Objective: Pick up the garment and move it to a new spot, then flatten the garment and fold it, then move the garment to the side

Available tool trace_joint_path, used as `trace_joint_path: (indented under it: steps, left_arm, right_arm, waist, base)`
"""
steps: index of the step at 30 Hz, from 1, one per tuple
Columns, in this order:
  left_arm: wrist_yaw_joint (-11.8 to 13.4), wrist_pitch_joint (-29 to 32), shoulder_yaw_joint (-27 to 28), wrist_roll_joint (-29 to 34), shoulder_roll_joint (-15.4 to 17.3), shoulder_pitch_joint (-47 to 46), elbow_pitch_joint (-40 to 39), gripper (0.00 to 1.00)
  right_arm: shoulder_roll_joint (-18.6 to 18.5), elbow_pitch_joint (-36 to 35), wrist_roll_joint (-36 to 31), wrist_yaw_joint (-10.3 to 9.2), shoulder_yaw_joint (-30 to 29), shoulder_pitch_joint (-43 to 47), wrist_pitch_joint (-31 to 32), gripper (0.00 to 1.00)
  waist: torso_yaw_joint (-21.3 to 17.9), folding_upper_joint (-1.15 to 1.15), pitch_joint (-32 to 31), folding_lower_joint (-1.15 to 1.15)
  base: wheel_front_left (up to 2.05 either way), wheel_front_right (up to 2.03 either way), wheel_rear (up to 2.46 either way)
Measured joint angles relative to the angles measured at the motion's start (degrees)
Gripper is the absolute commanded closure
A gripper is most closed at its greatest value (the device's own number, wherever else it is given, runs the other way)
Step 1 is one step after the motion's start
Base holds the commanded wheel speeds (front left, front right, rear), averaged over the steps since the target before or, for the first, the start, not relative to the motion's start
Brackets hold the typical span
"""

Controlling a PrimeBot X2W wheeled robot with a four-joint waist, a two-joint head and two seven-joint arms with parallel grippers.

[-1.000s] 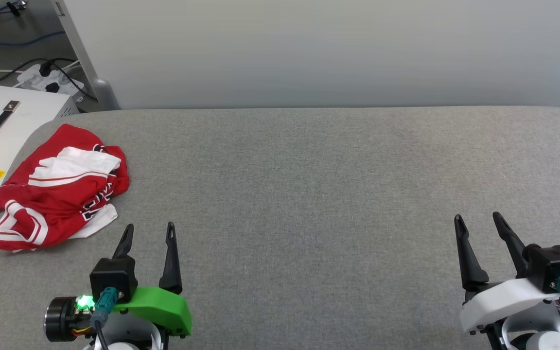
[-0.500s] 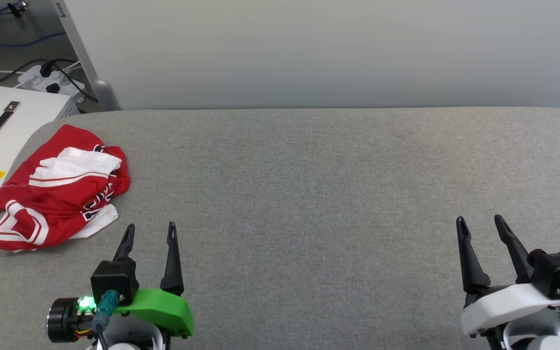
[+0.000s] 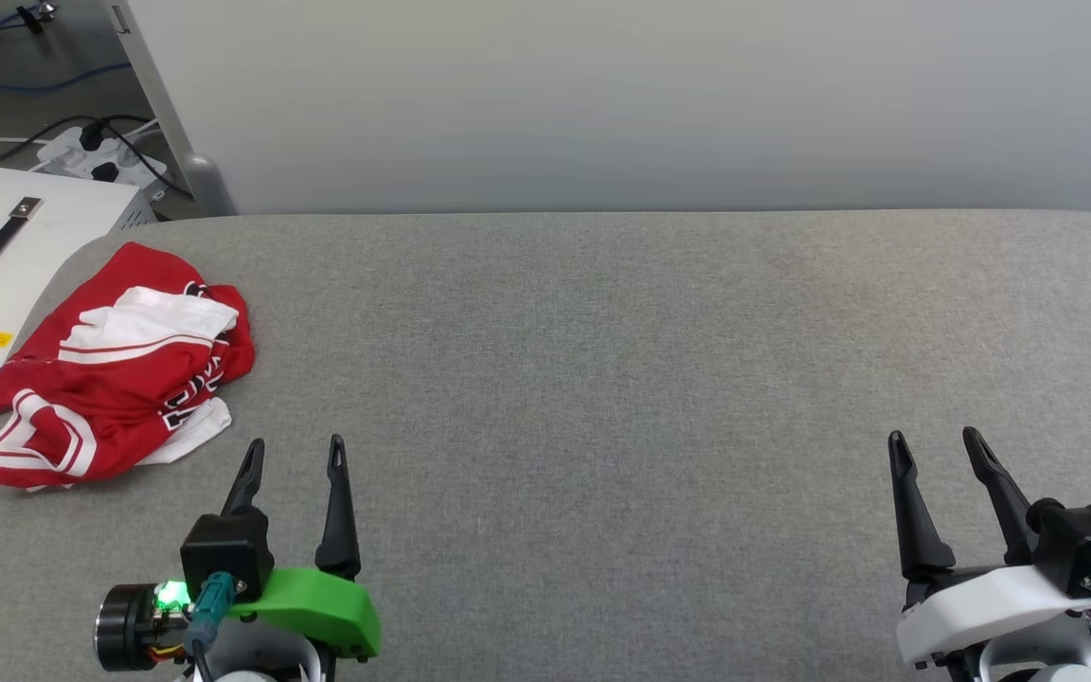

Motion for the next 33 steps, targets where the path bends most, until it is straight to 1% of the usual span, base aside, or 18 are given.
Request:
trace_joint_path:
  steps: [33]
  left_arm:
    - [0.58,-4.0,-0.76,-1.59,-0.01,0.05,2.48,0.0]
  right_arm:
    - [0.0,0.49,0.65,0.0,-0.42,1.51,-3.98,0.0]
  waist:
    - [0.12,0.0,0.25,0.0]
  base:
    - [0.0,0.0,0.0]
